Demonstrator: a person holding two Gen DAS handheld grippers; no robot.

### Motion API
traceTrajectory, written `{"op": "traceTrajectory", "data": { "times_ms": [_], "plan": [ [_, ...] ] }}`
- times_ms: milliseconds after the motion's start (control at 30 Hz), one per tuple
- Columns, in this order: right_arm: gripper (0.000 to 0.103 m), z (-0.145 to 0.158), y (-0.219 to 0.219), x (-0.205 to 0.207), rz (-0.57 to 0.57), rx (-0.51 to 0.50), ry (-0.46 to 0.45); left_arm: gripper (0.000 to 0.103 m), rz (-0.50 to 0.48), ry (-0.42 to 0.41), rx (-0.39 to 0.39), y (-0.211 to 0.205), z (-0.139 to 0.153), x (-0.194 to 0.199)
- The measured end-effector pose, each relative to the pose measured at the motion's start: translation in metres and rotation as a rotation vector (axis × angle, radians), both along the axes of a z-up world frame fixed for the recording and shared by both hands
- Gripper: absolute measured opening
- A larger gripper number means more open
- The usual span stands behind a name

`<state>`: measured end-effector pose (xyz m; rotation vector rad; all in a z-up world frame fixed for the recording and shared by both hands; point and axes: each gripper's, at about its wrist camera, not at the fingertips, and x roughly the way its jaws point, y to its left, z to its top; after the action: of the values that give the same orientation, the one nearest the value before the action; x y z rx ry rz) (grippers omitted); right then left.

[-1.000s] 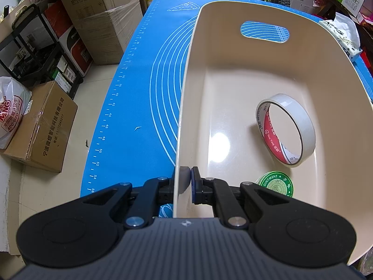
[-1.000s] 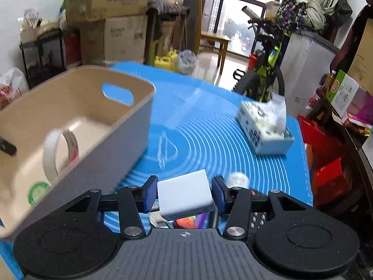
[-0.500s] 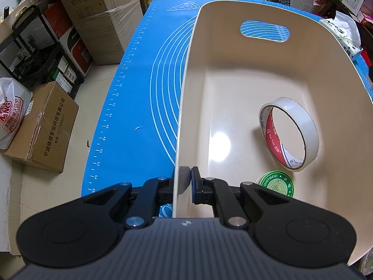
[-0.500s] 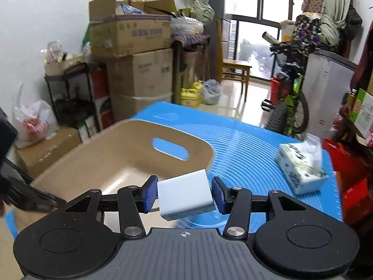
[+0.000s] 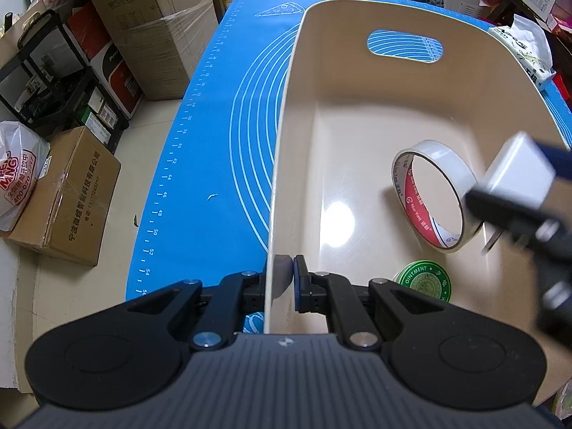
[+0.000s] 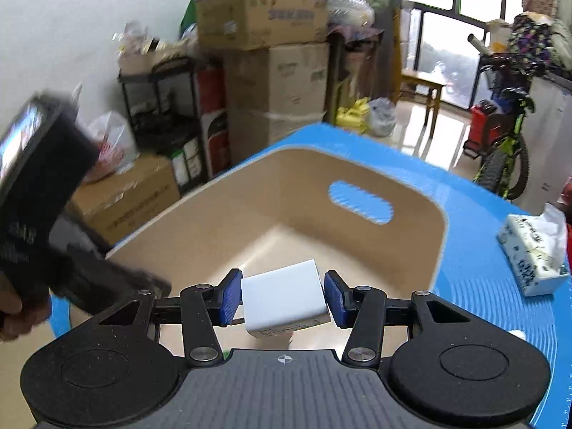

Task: Organize rigid objects
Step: 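Lower the charger plug into the bin and open the right gripper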

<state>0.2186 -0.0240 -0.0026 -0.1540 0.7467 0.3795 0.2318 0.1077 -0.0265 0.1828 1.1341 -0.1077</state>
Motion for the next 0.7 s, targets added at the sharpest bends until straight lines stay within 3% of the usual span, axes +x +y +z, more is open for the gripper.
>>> {"op": "traceTrajectory", "data": {
  "times_ms": [267,467,533,600,700],
  "plan": [
    [0.055,-0.031,0.026,-0.004,0.069,-0.087,0.101,0.010,0.000,0.000,0.000,0.000,0.000,0.000],
    [0.055,-0.037,0.030,-0.001,0.075,-0.098,0.158,0.010,-0.001,0.001,0.003,-0.001,0.000,0.000],
    [0.059,-0.035,0.028,0.001,0.055,-0.086,0.166,0.010,-0.001,0.002,0.004,-0.001,0.000,0.001],
    [0.072,-0.030,0.022,0.002,0.034,-0.051,0.163,0.010,0.000,0.001,0.004,0.000,0.000,0.001],
    [0.074,-0.024,0.013,0.006,0.005,0.007,0.168,0.010,0.001,0.003,0.005,0.000,-0.001,0.001]
  ]
}}
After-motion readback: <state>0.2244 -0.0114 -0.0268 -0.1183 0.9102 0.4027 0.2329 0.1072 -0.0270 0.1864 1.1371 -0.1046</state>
